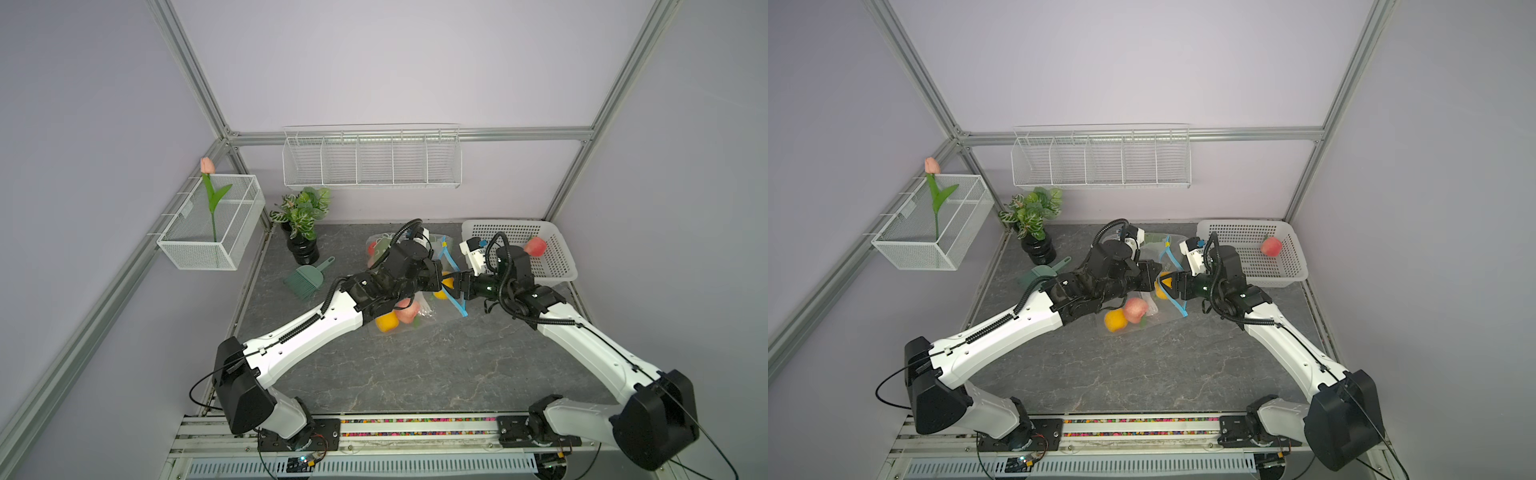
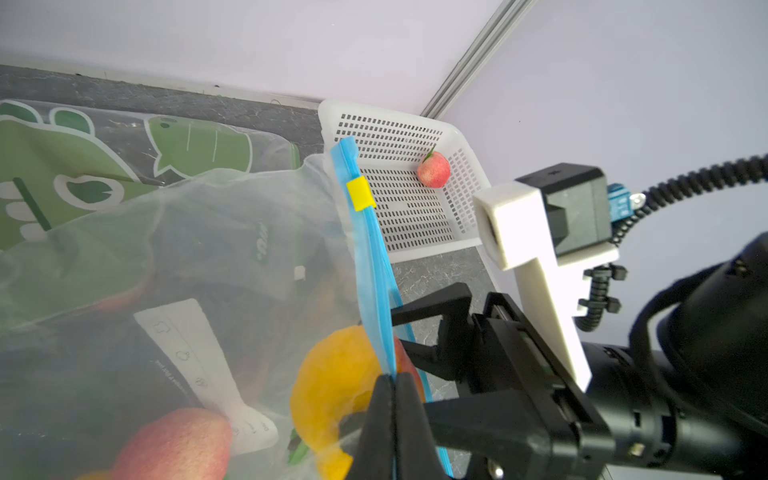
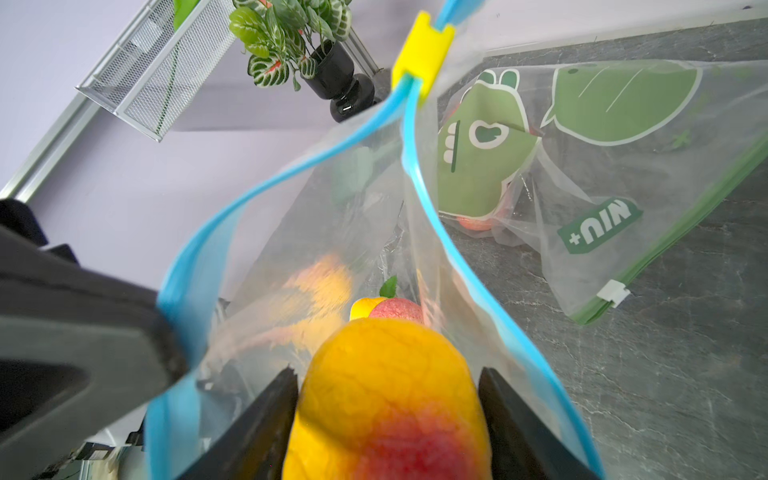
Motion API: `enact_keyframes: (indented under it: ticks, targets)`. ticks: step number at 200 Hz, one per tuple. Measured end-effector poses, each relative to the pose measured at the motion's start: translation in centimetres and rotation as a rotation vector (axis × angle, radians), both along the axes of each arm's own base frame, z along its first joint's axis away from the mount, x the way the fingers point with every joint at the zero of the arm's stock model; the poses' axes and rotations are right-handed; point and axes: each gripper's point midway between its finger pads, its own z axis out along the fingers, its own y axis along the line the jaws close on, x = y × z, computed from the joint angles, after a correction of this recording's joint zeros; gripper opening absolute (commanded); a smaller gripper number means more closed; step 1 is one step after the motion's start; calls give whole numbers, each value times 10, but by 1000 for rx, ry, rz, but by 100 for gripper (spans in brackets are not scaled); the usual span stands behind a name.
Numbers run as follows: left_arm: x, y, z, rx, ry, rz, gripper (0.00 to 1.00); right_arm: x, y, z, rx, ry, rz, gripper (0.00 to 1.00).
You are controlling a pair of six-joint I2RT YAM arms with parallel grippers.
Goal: Place the peach in a zip-top bag and seal the zipper
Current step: Place the peach in the zipper food storage bag.
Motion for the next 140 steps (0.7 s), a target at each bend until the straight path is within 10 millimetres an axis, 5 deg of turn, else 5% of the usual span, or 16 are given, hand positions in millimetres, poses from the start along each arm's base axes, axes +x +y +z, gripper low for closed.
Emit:
enact_keyframes:
  ticks: [45,140]
  targets:
    - [-2,-1,-7,0,17,-4,0,2,1,-1,-9,-12,-11,83]
    - [-1,2,-6,1,14,8,0,5,0,0,-18,-28,-22,84]
